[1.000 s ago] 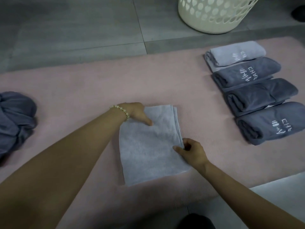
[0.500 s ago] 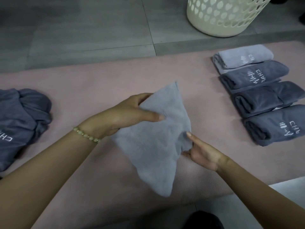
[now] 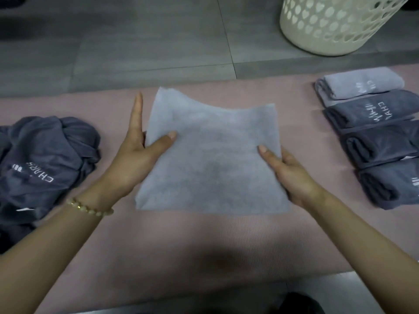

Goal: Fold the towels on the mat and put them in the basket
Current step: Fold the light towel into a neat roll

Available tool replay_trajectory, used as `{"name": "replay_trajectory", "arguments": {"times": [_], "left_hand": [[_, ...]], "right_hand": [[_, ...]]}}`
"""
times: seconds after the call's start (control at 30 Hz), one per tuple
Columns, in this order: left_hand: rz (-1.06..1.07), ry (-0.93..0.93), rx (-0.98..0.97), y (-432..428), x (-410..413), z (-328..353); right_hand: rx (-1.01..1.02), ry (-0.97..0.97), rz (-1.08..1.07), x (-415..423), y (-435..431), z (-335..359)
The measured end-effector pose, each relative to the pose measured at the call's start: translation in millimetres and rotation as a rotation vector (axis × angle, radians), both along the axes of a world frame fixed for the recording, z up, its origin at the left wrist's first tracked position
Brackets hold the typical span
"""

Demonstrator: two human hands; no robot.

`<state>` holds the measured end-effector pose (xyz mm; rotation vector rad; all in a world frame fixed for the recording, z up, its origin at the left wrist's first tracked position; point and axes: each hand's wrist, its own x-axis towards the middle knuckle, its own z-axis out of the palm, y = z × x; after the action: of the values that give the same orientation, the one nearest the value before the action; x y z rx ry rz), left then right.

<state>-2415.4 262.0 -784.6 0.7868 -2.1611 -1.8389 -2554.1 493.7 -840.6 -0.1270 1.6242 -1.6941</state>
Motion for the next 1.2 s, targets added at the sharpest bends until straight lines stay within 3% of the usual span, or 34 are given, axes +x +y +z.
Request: {"name": "replay_trajectory", "arguments": {"times": [0.1, 0.17, 0.23, 0.27, 0.3, 0.37, 0.43, 0.5, 0.67, 0.8, 0.87, 0.97, 1.07, 1.13, 1.2], "left_hand": [[-0.009, -0.039, 0.014, -3, 11, -41], [-0.052, -0.168, -0.038, -3, 17, -71], [-0.033, -0.308, -0.24, 1, 27, -97], [-0.029, -0.281, -0.392, 5, 34, -109], [-0.096, -0.209, -0.557, 11, 42, -121], [-0.41, -0.121, -0.853, 28, 57, -145], [-0.679, -0.198, -1.036, 38, 64, -169], [-0.735, -0.279, -1.112, 42, 61, -183], [-0.685, -0.327, -1.269, 45, 48, -190], [-0.684, -0.197, -1.3, 38, 36, -178], [-0.695, -0.18, -1.171, 31, 27, -155], [-0.917, -0.492, -0.674, 17, 12, -111], [-0.977, -0.59, -0.328, 1, 4, -100], [-0.845, -0.518, -0.228, -7, 9, -106], [-0.574, -0.403, -0.031, -13, 23, -115]], "right_hand": [[0.124, 0.14, 0.082, -9, 7, -11], [0.33, 0.186, 0.045, -6, 14, -45], [0.575, 0.25, -0.117, 6, 21, -79], [0.649, 0.374, -0.161, 14, 24, -89], [0.658, 0.561, -0.122, 23, 26, -95], [0.537, 0.878, 0.199, 44, 26, -99], [0.481, 1.04, 0.555, 58, 27, -110], [0.516, 1.136, 0.755, 60, 31, -124], [0.625, 1.292, 0.864, 50, 34, -136], [0.536, 1.393, 0.825, 40, 26, -121], [0.518, 1.256, 0.826, 32, 18, -103], [0.502, 0.729, 0.918, 16, 5, -65], [0.544, 0.342, 1.061, 2, -5, -42], [0.538, 0.25, 1.005, -1, -4, -46], [0.498, 0.188, 0.797, -2, -1, -56]]}}
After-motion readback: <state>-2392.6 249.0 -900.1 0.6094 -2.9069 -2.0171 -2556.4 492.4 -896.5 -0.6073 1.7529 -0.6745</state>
